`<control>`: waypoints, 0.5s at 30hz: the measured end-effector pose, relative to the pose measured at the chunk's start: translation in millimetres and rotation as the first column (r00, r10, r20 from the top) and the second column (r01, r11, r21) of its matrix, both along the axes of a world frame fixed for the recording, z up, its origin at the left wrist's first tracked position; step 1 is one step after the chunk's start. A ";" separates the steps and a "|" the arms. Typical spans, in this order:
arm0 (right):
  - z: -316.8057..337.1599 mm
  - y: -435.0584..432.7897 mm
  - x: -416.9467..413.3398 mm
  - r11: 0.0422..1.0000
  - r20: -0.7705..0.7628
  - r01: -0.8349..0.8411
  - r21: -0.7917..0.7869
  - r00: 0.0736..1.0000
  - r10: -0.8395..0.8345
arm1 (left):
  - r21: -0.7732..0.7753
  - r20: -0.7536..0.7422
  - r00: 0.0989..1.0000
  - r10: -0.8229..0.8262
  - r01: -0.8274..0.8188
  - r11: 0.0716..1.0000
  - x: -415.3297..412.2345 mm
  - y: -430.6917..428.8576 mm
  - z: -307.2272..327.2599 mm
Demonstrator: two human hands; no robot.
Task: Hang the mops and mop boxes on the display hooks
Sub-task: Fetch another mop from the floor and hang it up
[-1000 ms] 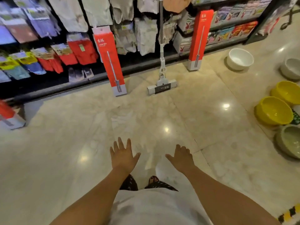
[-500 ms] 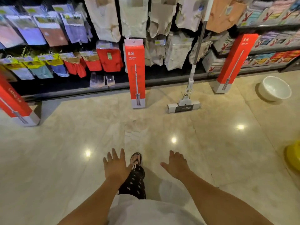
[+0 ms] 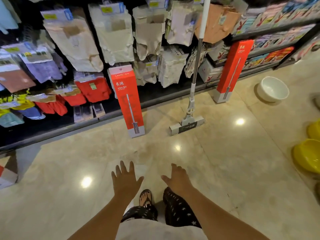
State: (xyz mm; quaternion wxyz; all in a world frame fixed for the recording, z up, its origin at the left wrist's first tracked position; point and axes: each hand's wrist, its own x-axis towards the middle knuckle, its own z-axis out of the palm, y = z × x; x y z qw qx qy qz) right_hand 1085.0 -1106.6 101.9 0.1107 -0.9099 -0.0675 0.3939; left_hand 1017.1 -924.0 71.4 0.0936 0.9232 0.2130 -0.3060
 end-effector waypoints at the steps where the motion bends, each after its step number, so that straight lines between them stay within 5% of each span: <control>1: -4.3 -6.3 7.0 1.000 -0.018 0.018 -0.013 1.000 -0.018 | 0.002 -0.020 1.000 -0.015 0.015 1.000 7.9 -2.6 -2.7; 8: -28.3 -59.2 101.0 0.965 -0.028 0.246 -0.091 0.968 -0.249 | -0.021 -0.042 0.999 -0.034 0.033 0.999 99.7 -20.2 -15.9; 15: -23.6 -71.9 273.6 0.992 0.064 0.114 -0.056 0.992 -0.111 | 0.078 -0.011 0.999 0.035 -0.034 0.996 261.0 -32.3 -3.4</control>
